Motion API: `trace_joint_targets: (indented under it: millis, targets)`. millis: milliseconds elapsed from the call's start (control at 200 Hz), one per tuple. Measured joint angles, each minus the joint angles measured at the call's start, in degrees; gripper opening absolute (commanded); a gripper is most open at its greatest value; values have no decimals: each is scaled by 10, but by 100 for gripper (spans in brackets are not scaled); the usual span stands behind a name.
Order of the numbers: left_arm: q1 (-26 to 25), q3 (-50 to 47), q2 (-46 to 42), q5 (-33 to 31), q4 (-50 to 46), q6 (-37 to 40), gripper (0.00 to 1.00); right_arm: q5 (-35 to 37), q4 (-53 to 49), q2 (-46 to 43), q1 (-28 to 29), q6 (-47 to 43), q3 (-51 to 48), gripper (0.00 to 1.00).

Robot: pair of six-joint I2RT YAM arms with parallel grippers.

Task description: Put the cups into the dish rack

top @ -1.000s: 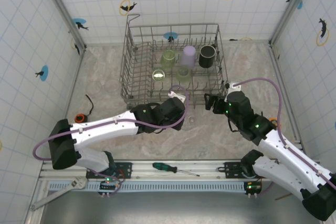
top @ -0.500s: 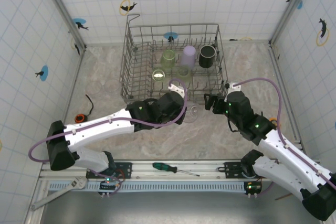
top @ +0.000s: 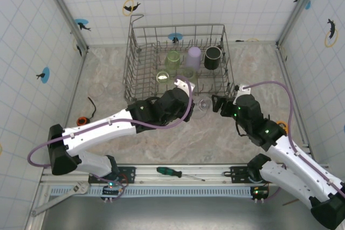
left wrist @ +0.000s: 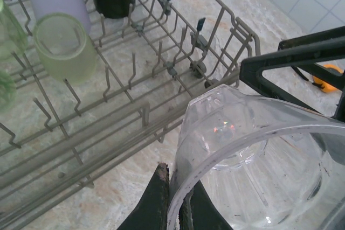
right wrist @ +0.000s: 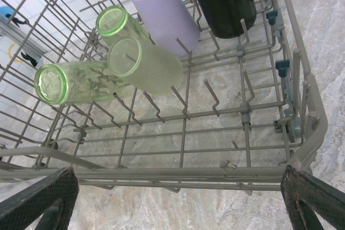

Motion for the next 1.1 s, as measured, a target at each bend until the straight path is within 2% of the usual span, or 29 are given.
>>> trace_joint_targets:
  millis: [260, 465, 781, 1101]
  targets:
    - [7, 17, 4, -51, 24, 28, 0, -22, 0, -7, -27, -6, 0, 100]
    - [42, 16, 4, -57, 53, 31, 0, -73, 3, 1, -52, -2, 1, 100]
    - [139, -21, -3, -5, 104, 29, 0, -200, 58, 42, -116, 32, 8, 100]
    - [192, -32, -7, 57, 147, 29, 0, -283, 122, 82, -137, 70, 12, 100]
